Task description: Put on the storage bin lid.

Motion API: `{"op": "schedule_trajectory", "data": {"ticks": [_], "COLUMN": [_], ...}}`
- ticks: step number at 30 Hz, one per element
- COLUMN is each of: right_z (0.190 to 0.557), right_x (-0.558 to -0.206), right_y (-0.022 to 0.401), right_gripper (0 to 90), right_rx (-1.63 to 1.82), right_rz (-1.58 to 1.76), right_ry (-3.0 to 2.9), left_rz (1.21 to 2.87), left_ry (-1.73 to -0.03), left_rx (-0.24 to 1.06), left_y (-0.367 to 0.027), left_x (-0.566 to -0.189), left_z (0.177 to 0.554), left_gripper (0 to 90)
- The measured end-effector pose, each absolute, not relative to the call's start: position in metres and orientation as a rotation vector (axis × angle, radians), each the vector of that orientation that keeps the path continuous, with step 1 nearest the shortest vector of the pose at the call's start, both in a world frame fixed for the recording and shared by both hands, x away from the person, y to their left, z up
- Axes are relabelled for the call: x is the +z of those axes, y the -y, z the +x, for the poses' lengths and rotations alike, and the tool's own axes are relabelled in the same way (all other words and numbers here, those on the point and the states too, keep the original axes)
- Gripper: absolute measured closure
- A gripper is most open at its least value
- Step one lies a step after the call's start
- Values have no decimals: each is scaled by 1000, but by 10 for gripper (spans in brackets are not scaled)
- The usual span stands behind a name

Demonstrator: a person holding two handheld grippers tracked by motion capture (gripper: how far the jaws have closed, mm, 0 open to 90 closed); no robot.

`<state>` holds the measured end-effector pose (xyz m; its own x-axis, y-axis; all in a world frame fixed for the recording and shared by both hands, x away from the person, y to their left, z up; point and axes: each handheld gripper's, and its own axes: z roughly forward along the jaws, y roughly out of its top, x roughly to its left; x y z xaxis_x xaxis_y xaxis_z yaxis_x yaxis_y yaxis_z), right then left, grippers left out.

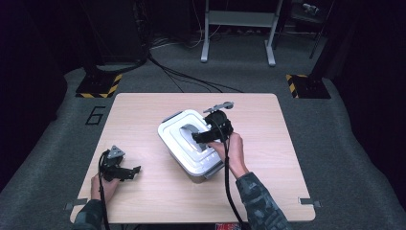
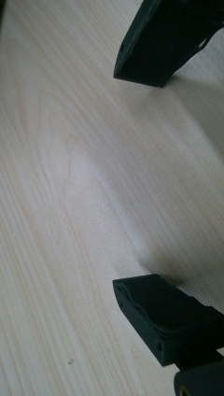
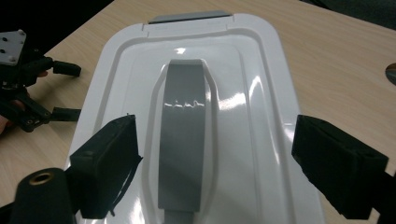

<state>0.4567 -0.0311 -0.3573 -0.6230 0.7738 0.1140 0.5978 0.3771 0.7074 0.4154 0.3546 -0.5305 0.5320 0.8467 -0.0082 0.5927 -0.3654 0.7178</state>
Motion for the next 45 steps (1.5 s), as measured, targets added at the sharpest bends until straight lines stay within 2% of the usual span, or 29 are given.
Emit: {"op": "schedule_trajectory", "data": {"ticks": [9,22,31,45], "right_z": [445,425,417,406], "right_x": [-341,-343,-372,-439], "right_y": [81,154,187,208], "right_gripper": [9,0,0,1], "right_rx": [1117,1099,1030,943], "right_rz": [1203,1298,1353,1482], "right_ry": [-2319,-2178,-2132,-2132], "left_rz": [2093,2091,2096,2093], "left_ry": [-1162,-1162,-1158,-1161], "left_rx": [483,482,483,482], "left_y": [-355,-355,-355,-355], "left_x": [-530,-531,-530,-530], "left_z": [415,415,416,415], "left_gripper": [21,20,20,21]}}
